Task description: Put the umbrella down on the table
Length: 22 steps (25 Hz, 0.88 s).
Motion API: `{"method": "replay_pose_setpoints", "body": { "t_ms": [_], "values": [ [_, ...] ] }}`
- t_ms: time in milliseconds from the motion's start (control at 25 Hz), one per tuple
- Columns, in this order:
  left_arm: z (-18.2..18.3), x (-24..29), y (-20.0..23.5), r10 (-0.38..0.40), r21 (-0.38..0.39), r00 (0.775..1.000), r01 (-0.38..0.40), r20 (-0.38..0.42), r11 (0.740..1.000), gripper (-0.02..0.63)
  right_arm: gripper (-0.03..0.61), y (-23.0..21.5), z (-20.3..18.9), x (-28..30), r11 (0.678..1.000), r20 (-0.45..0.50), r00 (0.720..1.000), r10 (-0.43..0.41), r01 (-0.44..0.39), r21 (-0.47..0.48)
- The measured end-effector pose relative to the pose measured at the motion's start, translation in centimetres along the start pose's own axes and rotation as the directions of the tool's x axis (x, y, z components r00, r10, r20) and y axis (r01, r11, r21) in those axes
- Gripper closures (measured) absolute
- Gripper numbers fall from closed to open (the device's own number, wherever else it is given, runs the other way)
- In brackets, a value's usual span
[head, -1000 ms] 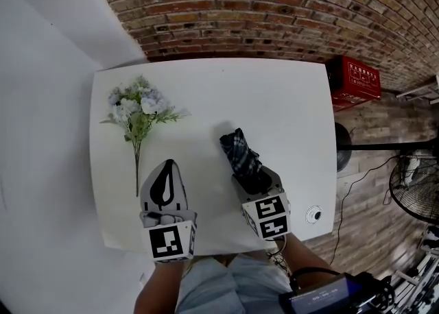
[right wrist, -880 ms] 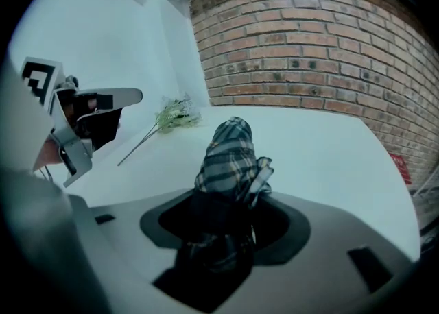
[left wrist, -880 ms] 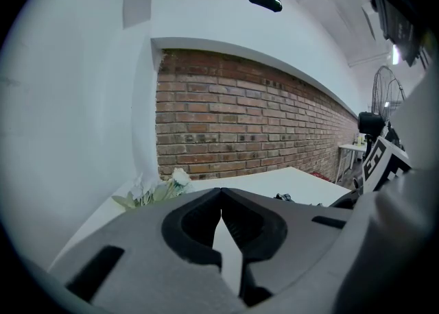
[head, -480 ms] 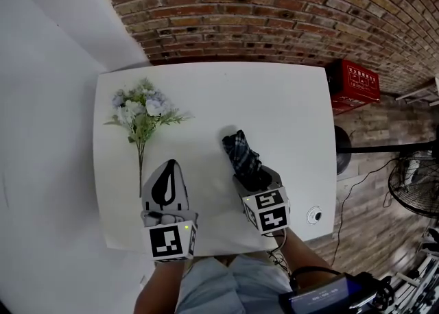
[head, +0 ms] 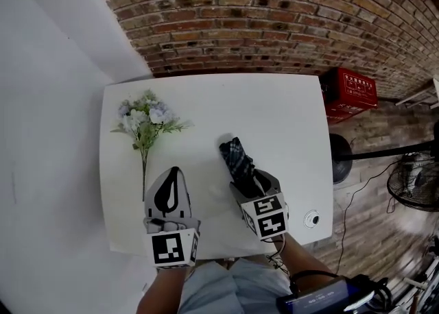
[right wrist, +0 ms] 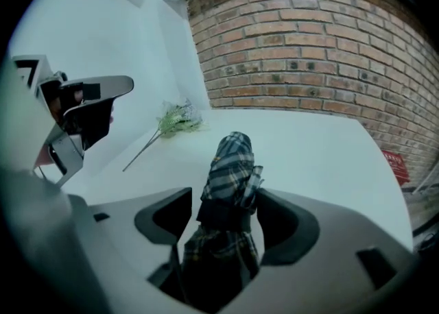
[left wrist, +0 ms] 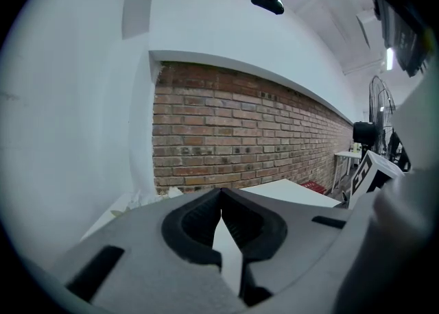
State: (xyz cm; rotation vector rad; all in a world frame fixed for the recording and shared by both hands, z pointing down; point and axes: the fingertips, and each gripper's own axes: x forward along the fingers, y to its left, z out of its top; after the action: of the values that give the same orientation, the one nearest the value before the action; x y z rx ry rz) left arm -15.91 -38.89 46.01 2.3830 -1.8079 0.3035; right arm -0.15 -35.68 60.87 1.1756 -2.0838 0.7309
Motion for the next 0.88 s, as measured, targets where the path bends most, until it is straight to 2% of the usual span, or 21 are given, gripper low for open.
{"method": "replay_pose_setpoints", "body": {
  "t_ms": [160, 320, 440, 640, 760, 880],
  "values": [
    [1.9, -1.3, -1.3, -0.007, 0.027, 1.000, 0.006, 0.025, 1.000, 0.606, 0.278, 0.6, 1.6, -2.7, 1.000, 0.072, 0.997, 0.011, -0.011, -0.001],
    [6.0, -2.5, -3.1, -0.005, 0.030, 0.994, 0.002, 0.107, 1.000, 0.606, 0.296, 0.7, 5.8, -6.9, 0.999, 0.226, 0.974, 0.023, -0.017, -0.031],
    [9.8, -3.6, -4.8, -0.015, 0.051, 0.984, 0.006, 0.180, 0.999, 0.606, 0.340, 1.4, 9.4, -10.9, 0.997, 0.370, 0.928, 0.040, -0.012, -0.079],
    [15.4, -5.2, -5.9, -0.018, 0.102, 0.959, -0.011, 0.281, 0.995, 0.606, 0.429, 2.5, 15.0, -17.1, 0.985, 0.568, 0.822, 0.044, 0.060, -0.163],
    [17.1, -6.4, -5.9, -0.007, 0.098, 0.952, -0.024, 0.307, 0.995, 0.606, 0.494, 2.8, 16.7, -20.0, 0.980, 0.637, 0.771, 0.022, 0.109, -0.165],
    [18.6, -7.3, -6.3, -0.008, 0.117, 0.942, -0.033, 0.336, 0.993, 0.606, 0.564, 2.9, 17.7, -22.1, 0.981, 0.667, 0.745, 0.006, 0.126, -0.149]
  ]
}}
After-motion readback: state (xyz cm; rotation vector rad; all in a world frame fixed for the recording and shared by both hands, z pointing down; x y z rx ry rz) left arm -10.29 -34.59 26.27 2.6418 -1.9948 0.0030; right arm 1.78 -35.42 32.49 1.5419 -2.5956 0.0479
